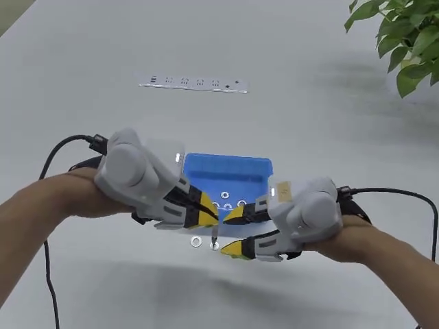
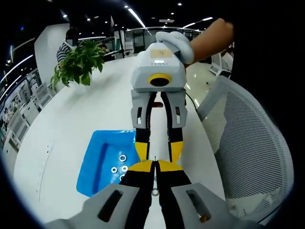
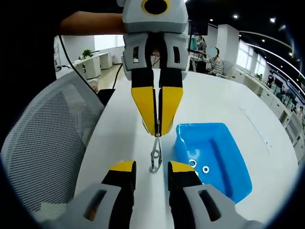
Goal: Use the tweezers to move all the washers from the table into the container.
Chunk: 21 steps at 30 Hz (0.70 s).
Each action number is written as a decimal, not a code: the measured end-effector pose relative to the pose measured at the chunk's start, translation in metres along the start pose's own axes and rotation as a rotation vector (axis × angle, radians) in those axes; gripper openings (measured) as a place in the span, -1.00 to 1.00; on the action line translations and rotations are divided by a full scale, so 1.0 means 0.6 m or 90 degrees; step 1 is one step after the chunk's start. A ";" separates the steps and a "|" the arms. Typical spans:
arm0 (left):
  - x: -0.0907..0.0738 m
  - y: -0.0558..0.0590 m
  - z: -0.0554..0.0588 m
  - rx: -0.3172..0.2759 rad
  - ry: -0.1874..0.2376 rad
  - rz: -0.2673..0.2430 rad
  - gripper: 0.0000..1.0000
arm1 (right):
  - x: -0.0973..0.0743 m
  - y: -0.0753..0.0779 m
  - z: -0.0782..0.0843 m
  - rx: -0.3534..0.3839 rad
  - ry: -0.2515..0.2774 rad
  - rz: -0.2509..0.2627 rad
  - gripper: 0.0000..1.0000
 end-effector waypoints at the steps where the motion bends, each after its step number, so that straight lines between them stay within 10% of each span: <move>1: 0.000 0.000 0.000 -0.002 -0.001 0.001 -0.90 | 0.003 0.000 0.000 -0.002 -0.002 -0.002 -0.50; 21: 0.002 0.002 0.002 -0.006 -0.004 0.006 -0.89 | 0.029 0.006 -0.006 -0.040 -0.049 -0.028 -0.83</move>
Point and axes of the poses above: the centre of the closed fingertips' face, and the gripper's own axes: x roughly forward along the fingers, y roughly to its right, z roughly out of its underside, the point moved 4 cm from there along -x, roughly backward along the fingers, and after that the axes turned 7 degrees about y, right-handed, at the moved point
